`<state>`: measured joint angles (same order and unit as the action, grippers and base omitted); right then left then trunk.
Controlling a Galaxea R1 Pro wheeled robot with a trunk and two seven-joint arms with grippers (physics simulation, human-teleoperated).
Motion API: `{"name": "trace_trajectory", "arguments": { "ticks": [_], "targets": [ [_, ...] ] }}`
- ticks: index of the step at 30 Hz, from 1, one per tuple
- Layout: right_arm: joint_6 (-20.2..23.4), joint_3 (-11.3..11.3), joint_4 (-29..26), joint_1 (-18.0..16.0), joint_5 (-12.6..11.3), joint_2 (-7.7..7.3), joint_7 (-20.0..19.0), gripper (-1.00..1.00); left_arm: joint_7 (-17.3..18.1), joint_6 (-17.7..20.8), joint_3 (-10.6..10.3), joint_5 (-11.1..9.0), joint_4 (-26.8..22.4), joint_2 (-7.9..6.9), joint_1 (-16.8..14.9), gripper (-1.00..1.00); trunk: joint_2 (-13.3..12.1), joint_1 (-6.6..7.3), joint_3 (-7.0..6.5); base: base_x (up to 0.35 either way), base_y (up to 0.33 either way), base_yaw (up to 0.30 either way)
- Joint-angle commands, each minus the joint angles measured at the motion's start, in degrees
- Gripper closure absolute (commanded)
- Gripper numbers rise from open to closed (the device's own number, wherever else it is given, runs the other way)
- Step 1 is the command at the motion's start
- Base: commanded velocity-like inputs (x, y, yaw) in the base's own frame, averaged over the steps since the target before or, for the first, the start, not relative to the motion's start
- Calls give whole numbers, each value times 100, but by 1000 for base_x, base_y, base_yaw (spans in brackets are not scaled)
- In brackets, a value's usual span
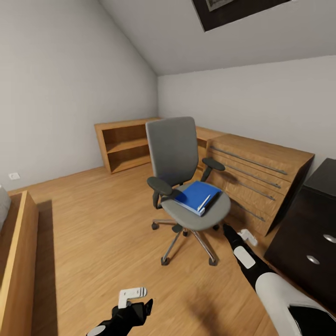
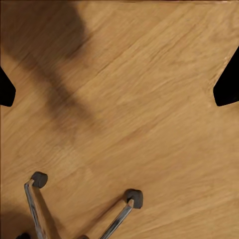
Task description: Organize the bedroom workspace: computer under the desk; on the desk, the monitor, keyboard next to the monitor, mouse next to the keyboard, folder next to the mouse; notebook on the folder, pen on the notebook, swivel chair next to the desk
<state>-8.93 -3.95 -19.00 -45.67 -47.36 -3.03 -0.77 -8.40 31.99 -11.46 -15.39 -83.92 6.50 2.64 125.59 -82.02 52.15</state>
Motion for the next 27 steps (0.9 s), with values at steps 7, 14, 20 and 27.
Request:
{"name": "trace_trajectory", "arguments": {
  "ticks": [7,14,20,27],
  "targets": [
    [-832,11,905,-3,-50,4,-18,-100,-332,0,-6,-60,60,-8,0,-100,-280,155,-123,0,0,0],
    [-1977,32,1829,75,158,101,-19,-100,-374,-489,2,-54,602,-9,6,-100,-561,309,-248,0,0,0],
    [-2408,34,1981,918,655,174,-21,-100,-381,-1216,3,-52,1182,-2,8,-100,-801,441,-356,0,0,0],
    [-2558,34,2015,1587,1098,237,-24,-100,-374,-1596,3,-54,1908,-13,9,-100,-1082,594,-482,0,0,0]
  ]
}}
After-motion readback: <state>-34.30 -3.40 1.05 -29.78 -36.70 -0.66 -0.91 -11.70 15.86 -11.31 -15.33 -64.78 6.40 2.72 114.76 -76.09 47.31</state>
